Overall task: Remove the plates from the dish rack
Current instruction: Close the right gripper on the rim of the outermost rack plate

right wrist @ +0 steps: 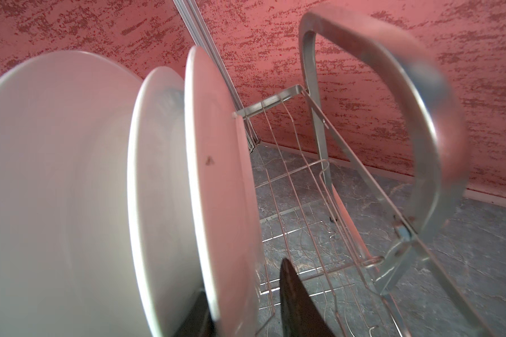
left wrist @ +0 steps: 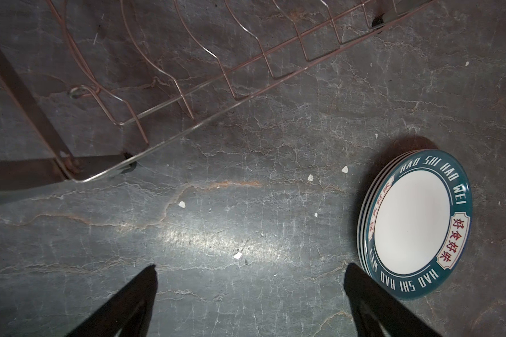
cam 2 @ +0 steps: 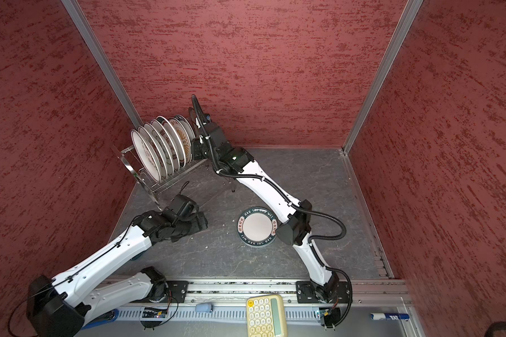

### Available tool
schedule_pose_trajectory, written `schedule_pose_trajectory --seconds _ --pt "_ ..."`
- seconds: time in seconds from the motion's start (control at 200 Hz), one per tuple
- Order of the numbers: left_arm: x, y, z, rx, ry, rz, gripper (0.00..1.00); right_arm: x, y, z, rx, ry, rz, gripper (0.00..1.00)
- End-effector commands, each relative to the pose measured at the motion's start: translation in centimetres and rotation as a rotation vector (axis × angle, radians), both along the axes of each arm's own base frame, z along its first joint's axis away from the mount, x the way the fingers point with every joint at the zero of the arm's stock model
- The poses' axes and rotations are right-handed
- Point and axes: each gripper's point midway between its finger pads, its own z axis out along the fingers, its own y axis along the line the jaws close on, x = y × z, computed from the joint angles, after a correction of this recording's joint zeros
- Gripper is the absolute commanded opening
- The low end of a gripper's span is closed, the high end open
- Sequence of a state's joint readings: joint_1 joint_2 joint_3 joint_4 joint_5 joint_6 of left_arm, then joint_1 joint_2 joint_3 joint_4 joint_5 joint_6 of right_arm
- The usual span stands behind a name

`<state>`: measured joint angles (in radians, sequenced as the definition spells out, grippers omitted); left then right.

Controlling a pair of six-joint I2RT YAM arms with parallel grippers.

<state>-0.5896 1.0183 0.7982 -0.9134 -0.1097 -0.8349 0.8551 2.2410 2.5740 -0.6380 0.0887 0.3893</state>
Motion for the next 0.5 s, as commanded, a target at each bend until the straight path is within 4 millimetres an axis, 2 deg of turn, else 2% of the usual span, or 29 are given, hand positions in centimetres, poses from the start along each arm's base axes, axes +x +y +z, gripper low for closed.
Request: schedule_pose_trajectory --seconds 0.0,0.406,0.496 --pt "-0.3 0.4 -0.2 0.008 0.002 -0.008 0.99 0.1 1.1 1.4 0.056 -0.045 -0.007 0.29" --pt "-0.8 1.0 -0.6 0.010 0.000 -0.006 0.99 -0.3 2.1 1.7 0.053 -0.091 -0.007 0.19" --pt "-0.9 1.1 -0.8 0.010 0.001 -0.003 0.99 -0.3 1.9 1.7 0.035 -0.104 -0.010 0.13"
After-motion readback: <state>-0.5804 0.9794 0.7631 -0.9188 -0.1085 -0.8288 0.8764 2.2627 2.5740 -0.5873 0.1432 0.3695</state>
